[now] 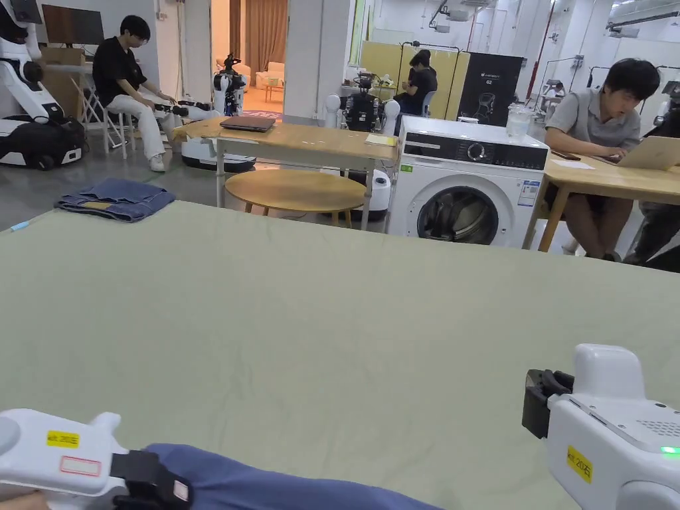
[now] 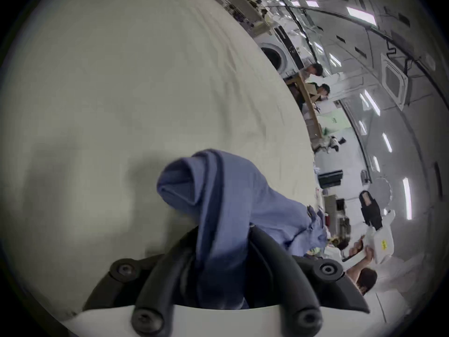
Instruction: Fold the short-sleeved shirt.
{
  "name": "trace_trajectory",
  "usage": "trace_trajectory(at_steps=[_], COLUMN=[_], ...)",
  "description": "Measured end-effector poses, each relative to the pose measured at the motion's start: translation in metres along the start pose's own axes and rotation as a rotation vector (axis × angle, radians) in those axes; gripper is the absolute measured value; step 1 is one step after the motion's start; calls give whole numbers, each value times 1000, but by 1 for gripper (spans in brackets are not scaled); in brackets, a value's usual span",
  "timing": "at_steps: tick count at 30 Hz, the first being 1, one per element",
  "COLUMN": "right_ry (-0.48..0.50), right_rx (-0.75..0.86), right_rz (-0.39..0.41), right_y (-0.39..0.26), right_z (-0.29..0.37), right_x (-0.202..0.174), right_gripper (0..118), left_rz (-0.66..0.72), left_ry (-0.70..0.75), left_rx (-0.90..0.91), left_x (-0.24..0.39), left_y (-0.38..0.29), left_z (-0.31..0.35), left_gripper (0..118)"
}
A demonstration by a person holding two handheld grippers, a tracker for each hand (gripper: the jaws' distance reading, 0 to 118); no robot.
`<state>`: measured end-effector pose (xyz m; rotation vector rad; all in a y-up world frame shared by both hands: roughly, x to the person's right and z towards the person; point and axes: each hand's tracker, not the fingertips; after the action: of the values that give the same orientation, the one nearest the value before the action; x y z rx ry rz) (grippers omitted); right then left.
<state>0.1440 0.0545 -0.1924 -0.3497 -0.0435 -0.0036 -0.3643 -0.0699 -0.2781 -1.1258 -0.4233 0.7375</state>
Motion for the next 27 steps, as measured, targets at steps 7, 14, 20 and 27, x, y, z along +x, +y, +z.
trace_trajectory(at_steps=[7,14,20,27], right_ry=[4,24,5,-35], right_rx=[9,13,26,18], right_rz=[-40,-49,-64,-139], right_y=[-1,-5,-10,-18], right_z=[2,6,16,24], right_x=[8,11,31,62], right_gripper=[0,0,0,0], left_rz=[19,-287,-451,-621], left_ry=[215,586,352,764], left_rx=[81,38,-34,-265], left_x=[2,106,179,226], left_y=[1,-18,-44,-70], left_z=[37,-25,-69,-120], left_gripper=[7,7,7,7])
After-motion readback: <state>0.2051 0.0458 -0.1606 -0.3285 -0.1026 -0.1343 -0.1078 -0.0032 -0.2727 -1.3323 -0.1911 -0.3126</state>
